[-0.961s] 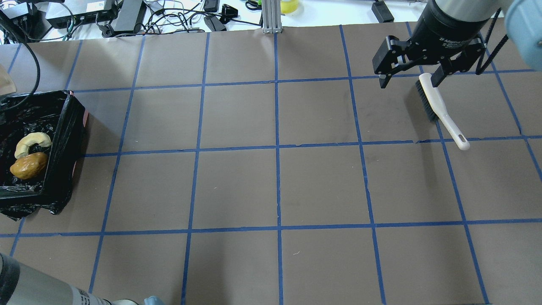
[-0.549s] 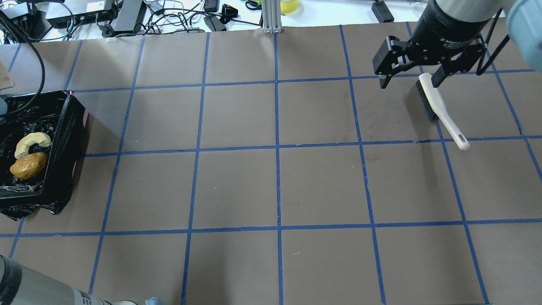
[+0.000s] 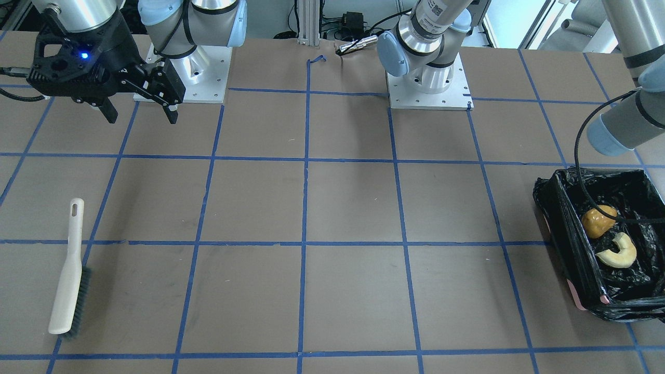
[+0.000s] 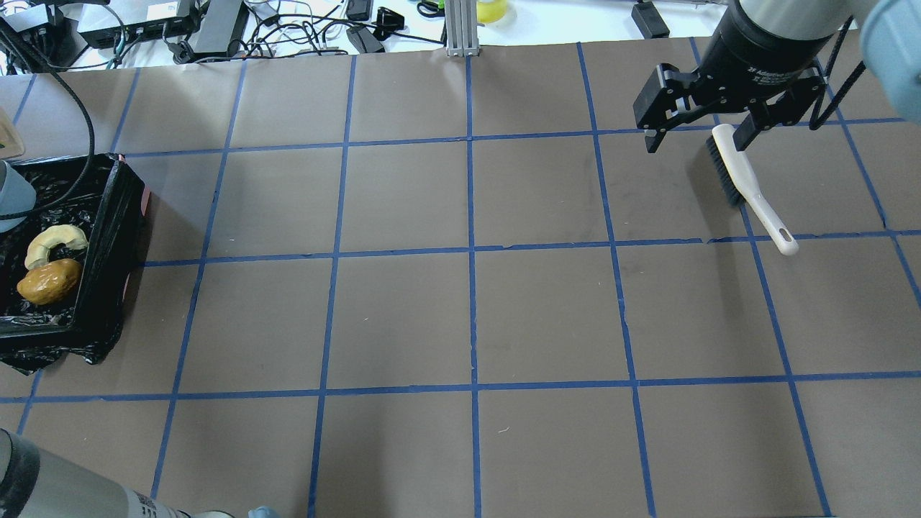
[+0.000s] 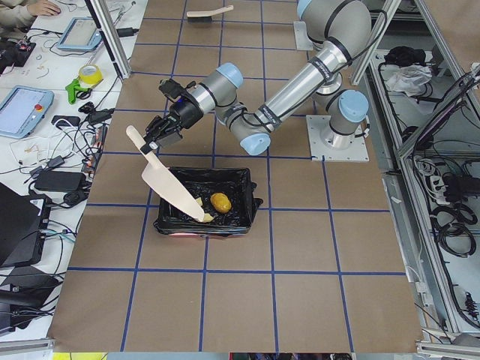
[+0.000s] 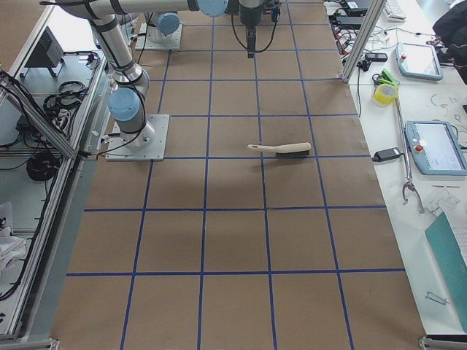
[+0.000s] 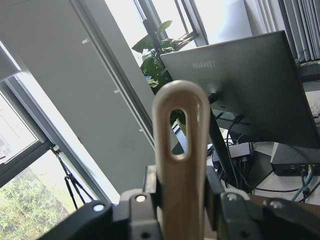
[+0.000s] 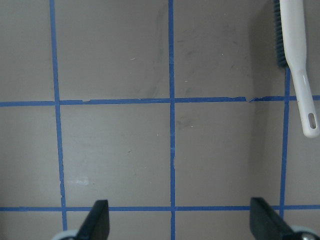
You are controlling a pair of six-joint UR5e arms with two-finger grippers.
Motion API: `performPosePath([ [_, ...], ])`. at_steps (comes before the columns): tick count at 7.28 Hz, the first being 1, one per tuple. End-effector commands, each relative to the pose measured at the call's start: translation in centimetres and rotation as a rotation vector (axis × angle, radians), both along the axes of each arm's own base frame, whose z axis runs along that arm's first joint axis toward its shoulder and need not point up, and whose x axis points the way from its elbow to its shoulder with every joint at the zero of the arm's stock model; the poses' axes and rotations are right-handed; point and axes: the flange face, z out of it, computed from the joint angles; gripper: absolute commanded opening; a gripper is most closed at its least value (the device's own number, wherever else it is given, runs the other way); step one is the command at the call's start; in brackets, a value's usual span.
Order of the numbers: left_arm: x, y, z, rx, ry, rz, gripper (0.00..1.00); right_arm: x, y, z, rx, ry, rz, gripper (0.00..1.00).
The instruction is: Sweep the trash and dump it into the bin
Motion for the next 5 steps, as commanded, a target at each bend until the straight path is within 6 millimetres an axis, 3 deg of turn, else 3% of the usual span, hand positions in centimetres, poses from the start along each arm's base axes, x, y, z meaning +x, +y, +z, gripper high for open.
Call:
performPosePath([
  [1, -0.9, -0.2, -0.4, -0.010, -0.024, -0.009, 0.00, 0.0, 0.0, 0.0, 0.001, -0.001, 0.000, 1.00],
  [5, -2.0, 1.1, -1.7, -0.056, -0.053, 0.010, 0.00, 0.0, 0.0, 0.0, 0.000, -0.001, 0.000, 1.00],
])
